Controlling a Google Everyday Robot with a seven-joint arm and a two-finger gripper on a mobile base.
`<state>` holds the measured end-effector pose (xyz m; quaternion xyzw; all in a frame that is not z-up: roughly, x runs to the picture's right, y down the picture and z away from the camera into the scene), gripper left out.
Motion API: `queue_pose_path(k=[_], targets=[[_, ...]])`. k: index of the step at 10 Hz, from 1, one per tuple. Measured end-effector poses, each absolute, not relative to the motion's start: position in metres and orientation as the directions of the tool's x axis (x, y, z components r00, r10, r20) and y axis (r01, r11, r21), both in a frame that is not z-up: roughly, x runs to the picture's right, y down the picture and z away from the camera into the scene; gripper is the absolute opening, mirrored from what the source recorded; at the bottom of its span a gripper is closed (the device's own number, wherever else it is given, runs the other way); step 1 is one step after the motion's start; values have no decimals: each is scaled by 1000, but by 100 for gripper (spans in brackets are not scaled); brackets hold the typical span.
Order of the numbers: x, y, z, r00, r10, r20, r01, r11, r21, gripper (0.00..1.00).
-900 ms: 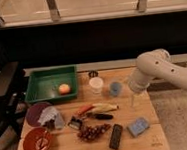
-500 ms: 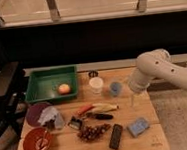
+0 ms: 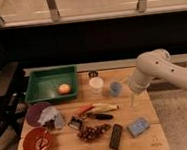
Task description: Place grapes in metal cup
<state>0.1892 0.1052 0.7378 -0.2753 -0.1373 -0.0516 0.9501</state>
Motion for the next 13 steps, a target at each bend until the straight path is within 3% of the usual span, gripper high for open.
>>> queue_pose_path(k=[13], targets=[[193, 108, 739, 965, -4, 263, 146, 841, -521, 80]])
